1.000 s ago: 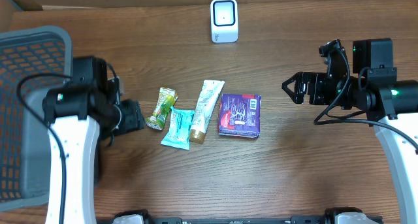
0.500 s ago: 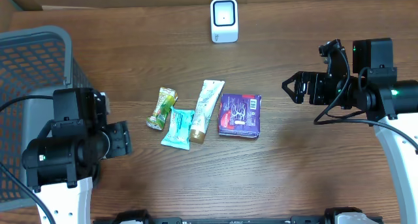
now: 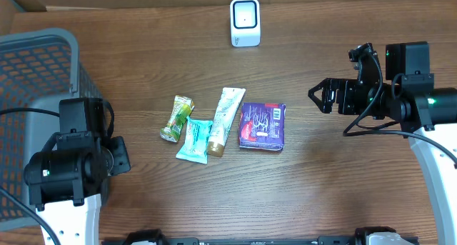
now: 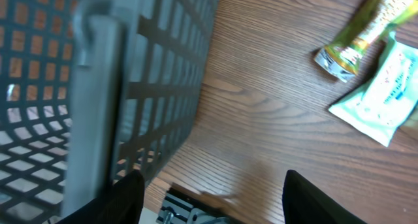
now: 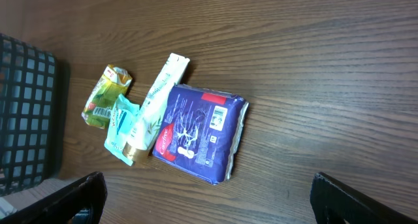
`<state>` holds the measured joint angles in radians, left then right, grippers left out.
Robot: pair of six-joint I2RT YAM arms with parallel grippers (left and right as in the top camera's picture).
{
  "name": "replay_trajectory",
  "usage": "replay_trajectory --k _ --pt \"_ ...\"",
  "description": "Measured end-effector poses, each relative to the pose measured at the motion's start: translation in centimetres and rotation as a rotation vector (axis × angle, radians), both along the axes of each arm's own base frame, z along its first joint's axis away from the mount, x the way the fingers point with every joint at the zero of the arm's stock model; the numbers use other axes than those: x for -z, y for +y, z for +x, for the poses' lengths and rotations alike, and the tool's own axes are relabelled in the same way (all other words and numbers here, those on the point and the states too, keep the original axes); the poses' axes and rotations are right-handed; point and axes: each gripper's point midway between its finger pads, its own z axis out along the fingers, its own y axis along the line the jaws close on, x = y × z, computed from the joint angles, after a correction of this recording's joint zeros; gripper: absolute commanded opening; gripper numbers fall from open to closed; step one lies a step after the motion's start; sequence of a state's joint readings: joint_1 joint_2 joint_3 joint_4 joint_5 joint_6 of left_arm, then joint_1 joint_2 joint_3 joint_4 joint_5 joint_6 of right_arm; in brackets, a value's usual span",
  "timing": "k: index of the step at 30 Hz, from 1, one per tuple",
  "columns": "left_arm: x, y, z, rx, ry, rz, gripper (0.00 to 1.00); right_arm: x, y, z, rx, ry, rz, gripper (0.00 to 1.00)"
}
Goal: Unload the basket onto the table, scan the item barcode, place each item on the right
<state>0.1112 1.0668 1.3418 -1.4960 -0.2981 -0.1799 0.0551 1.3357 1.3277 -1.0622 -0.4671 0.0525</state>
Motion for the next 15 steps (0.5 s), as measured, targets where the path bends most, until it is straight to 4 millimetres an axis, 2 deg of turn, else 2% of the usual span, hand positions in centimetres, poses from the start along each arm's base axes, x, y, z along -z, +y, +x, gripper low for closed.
replay_trajectory --k 8,15 --pt "-0.9 0.8 -0.6 -0.040 -0.037 0.045 0.62 0.0 0.0 0.0 0.001 0.000 -0.002 1.00" --pt "-1.1 2.3 -1.2 -0.113 -0.047 0.068 0.63 0.0 -0.1 0.0 0.002 0.000 -0.003 1.00"
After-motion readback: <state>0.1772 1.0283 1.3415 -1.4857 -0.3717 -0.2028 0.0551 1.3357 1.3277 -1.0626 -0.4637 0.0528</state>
